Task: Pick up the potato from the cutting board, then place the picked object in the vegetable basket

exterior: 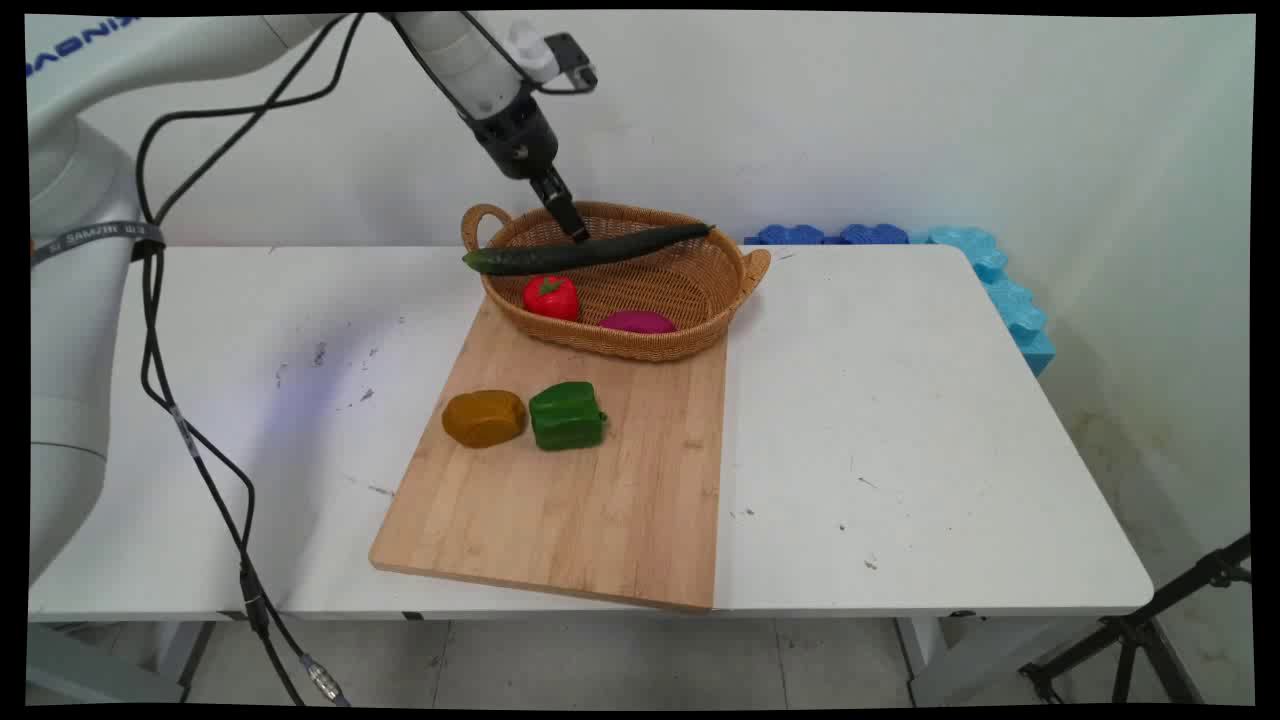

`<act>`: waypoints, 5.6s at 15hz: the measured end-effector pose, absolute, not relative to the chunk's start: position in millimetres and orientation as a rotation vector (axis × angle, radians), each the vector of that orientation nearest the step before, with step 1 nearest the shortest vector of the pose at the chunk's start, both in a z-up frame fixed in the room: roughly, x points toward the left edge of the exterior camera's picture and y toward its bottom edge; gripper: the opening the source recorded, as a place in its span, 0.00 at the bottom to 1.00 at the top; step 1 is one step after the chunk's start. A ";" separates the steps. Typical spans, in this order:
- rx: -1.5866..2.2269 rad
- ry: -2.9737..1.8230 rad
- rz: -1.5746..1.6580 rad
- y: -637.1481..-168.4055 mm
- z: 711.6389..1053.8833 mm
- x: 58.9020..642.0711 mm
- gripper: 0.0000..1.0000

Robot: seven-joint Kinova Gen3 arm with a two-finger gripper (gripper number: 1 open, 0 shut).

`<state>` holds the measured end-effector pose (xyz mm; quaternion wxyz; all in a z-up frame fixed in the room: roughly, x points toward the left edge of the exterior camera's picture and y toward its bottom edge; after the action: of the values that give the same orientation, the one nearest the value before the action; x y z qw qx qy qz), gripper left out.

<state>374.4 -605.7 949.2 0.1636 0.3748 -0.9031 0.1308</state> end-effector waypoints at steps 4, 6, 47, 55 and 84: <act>1.047 -2.499 0.406 -590.8 980.2 372.2 1.00; 1.012 -2.442 0.429 -573.1 1010.7 371.0 1.00; 0.835 -2.295 0.220 -246.0 1039.1 517.3 1.00; 0.980 -2.456 0.241 -296.4 973.3 463.4 1.00; 0.952 -2.666 0.128 -378.9 858.8 381.9 0.00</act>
<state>381.9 -378.9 858.8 0.1534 0.3321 -0.9296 0.0445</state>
